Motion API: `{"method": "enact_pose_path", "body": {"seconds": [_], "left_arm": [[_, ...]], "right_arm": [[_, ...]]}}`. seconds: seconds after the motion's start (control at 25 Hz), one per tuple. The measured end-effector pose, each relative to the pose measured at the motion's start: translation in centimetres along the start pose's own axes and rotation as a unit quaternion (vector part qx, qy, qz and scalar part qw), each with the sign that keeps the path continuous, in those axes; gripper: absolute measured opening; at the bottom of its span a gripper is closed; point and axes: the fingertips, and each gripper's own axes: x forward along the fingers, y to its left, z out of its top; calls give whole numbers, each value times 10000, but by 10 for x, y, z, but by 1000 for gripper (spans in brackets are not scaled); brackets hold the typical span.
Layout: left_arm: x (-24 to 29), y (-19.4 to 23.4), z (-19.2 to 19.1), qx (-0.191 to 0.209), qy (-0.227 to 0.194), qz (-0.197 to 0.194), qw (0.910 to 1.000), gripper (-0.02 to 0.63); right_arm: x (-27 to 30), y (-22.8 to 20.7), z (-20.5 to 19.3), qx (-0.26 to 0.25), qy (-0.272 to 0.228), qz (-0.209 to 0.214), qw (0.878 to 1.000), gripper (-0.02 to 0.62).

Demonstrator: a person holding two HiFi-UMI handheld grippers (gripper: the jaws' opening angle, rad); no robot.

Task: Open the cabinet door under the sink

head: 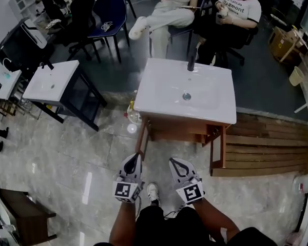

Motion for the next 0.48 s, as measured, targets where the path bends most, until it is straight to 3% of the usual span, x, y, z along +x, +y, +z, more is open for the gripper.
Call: {"method": "enact_pose_path", "body": {"seconds": [0.16, 0.36, 0.48], "left_arm": [[-8, -25, 17, 199, 33, -308, 9993, 5], [-15, -42, 53, -333, -243, -538, 9977, 5], [-15, -50, 69, -106, -334, -656, 9972, 5]], "right_arm": [[-26, -11, 45, -188, -293, -322, 9989, 25], [-58, -38, 84, 167, -547, -841, 9948, 25], [-75, -48, 110, 261, -642, -1083, 9917, 25]]}}
